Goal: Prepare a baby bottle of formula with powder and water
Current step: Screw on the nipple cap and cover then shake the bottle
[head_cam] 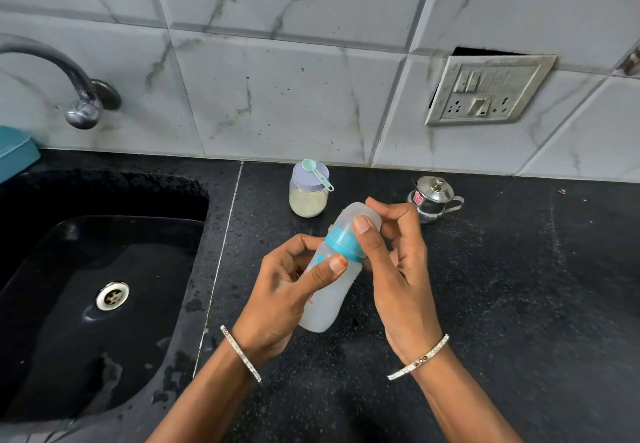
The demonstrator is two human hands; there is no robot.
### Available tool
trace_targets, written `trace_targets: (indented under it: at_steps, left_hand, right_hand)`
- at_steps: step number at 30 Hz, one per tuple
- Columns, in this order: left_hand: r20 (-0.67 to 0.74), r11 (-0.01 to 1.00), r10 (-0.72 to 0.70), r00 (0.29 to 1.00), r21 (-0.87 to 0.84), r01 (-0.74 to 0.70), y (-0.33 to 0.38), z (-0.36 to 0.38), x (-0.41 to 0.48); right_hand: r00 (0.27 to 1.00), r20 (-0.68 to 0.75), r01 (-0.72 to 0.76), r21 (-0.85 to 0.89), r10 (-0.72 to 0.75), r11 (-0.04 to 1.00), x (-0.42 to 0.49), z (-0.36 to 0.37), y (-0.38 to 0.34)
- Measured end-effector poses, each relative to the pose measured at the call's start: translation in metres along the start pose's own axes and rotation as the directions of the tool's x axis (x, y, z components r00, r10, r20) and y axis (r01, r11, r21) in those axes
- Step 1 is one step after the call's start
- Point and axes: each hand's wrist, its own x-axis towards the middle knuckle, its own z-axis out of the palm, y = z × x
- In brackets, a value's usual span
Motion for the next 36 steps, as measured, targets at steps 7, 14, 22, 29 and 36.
trace_targets:
  at_steps: [7,14,22,29,36]
  left_hand:
    - [-0.039,0.999,-0.032,0.999,0.022,0.033,-0.002,-0.007,0.002]
    - [-0.091,0.994,-0.071,0.993,0.078,0.079,-0.015,-0.005,-0.001]
    - [-0.087,0.955,-0.135,0.987,0.254,0.153,-0.045,-0.015,0.000]
    - [-0.241,0.376,0.126,0.962,0.909,0.178,-0.114,-0.064,0.023]
    - [-0.261,0.079,0.130,0.957,0.965,0.252,-0.155,-0.070,0.028]
  right_hand:
    - [0.983,0.151,-0.098,-0.015,0.100,0.995,-0.004,-0.002,0.001]
    - [0.860,0.319,-0.438,0.064,0.398,0.897,-0.013,-0.010,0.007]
    - [0.816,0.213,-0.540,-0.056,0.538,0.840,-0.008,-0.029,0.027]
    - [0.866,-0.233,-0.374,0.288,0.443,0.882,0.026,-0.059,0.029]
    - [0.857,0.155,-0.470,-0.151,0.491,0.870,0.015,-0.065,0.024]
